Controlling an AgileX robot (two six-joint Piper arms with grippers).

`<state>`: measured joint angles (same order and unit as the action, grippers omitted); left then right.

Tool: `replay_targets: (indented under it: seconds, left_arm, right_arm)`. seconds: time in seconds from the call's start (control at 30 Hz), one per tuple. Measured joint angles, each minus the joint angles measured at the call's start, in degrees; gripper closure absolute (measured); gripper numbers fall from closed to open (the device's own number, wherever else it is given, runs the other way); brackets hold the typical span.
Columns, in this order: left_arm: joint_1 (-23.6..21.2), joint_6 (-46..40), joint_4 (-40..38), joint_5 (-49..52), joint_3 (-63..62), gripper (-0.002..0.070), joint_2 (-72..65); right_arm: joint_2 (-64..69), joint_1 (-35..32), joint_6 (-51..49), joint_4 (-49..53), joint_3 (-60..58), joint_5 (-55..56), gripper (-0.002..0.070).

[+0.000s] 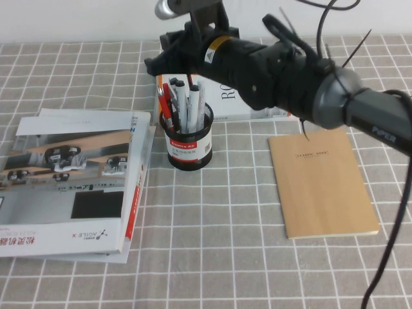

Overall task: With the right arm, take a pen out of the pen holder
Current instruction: 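Take a marker out of the pen holder and lay it on the table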

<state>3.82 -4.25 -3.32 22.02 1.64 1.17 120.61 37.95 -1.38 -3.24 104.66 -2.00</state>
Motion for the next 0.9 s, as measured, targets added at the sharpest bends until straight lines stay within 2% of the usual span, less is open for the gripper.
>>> replay_targets:
  seconds: [0.4, 0.63, 0.7, 0.8, 0.9]
  left_arm:
    - [0.0, 0.0, 0.0, 0.0, 0.0, 0.068, 0.0]
    - [0.0, 0.0, 0.0, 0.0, 0.0, 0.068, 0.0]
    - [0.0, 0.0, 0.0, 0.0, 0.0, 0.068, 0.0]
    - [0.0, 0.0, 0.0, 0.0, 0.0, 0.068, 0.0]
    - [0.0, 0.0, 0.0, 0.0, 0.0, 0.068, 0.0]
  right_arm:
    - [-10.66, 0.0, 0.0, 1.3, 0.0, -6.08, 0.0688]
    - [-8.15, 0.0, 0.0, 7.13, 0.24, -14.7, 0.0669]
    - [-6.38, 0.0, 0.0, 7.38, 0.24, -15.24, 0.0623]
    - [-3.88, 0.0, 0.0, 7.51, 0.24, -15.5, 0.0507]
    - [-2.13, 0.0, 0.0, 7.51, 0.14, -14.72, 0.0344]
